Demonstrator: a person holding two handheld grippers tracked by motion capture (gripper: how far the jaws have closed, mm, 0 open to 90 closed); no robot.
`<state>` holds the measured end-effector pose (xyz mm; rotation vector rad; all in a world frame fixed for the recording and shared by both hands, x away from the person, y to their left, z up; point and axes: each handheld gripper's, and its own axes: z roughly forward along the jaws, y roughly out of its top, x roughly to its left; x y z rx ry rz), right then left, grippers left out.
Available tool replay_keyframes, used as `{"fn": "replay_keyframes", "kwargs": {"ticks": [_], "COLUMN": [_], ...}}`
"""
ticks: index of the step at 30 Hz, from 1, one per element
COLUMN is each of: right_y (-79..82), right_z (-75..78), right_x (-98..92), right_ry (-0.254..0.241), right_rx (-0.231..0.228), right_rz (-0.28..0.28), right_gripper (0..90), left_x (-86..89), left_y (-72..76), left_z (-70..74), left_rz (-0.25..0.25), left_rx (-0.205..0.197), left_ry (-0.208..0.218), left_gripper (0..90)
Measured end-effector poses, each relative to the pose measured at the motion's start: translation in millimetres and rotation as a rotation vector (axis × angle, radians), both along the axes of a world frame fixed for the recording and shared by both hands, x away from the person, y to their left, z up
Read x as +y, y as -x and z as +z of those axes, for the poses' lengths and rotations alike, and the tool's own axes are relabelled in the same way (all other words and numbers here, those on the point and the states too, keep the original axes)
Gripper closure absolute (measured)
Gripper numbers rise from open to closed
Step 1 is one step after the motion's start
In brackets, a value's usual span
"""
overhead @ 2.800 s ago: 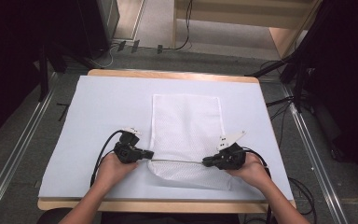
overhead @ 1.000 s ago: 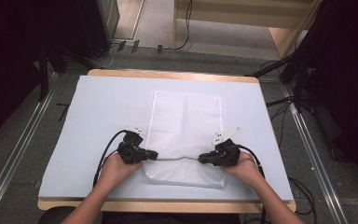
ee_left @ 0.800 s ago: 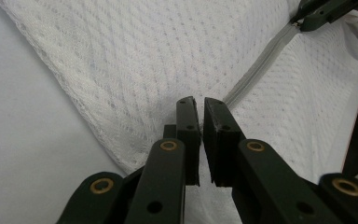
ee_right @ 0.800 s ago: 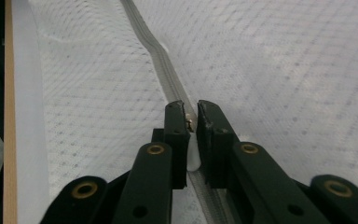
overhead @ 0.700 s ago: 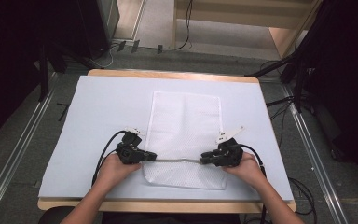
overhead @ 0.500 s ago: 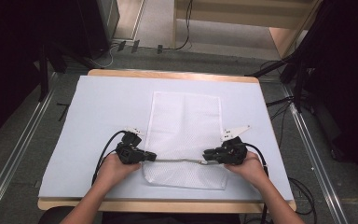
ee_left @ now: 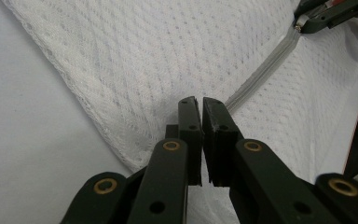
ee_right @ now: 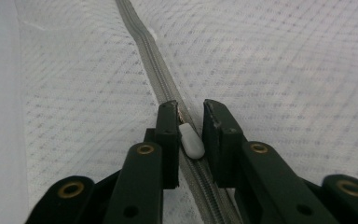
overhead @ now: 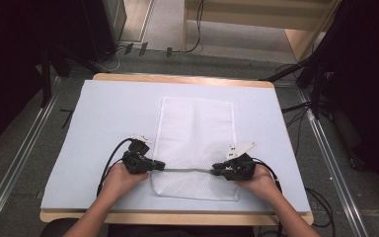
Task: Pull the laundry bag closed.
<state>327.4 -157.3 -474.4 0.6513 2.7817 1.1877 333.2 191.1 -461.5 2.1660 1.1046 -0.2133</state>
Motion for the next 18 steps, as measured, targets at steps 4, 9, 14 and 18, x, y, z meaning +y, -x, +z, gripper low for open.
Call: {"fn": "replay_keyframes", "kwargs": {"ticks": [4, 9, 14, 18], "right_y": [7.3, 2.5, 3.8, 2.5], "right_z": [1.6, 3.0, 5.0, 6.7], "right_x": [4.7, 0.9, -4.5, -14.0], "right_ry": [0.036, 0.021, 0.029, 0.035], "right_rx": [-0.050, -0.003, -0.001, 0.004], "right_rz": [0.030, 0.028, 0.054, 0.044], "right_gripper": [85.0, 86.3, 89.2, 89.3], "left_x": [0.2, 0.6, 2.2, 1.4], "left_y": [-0.2, -0.2, -2.1, -1.3], "left_z": [-0.1, -0.1, -1.8, -1.3], "left_rz": [0.001, -0.002, 0.002, -0.006], "left_rx": [0.004, -0.002, 0.010, -0.003], "left_ry": [0.003, -0.006, 0.004, -0.007], "left_gripper": [87.7, 90.0, 90.0, 90.0]}}
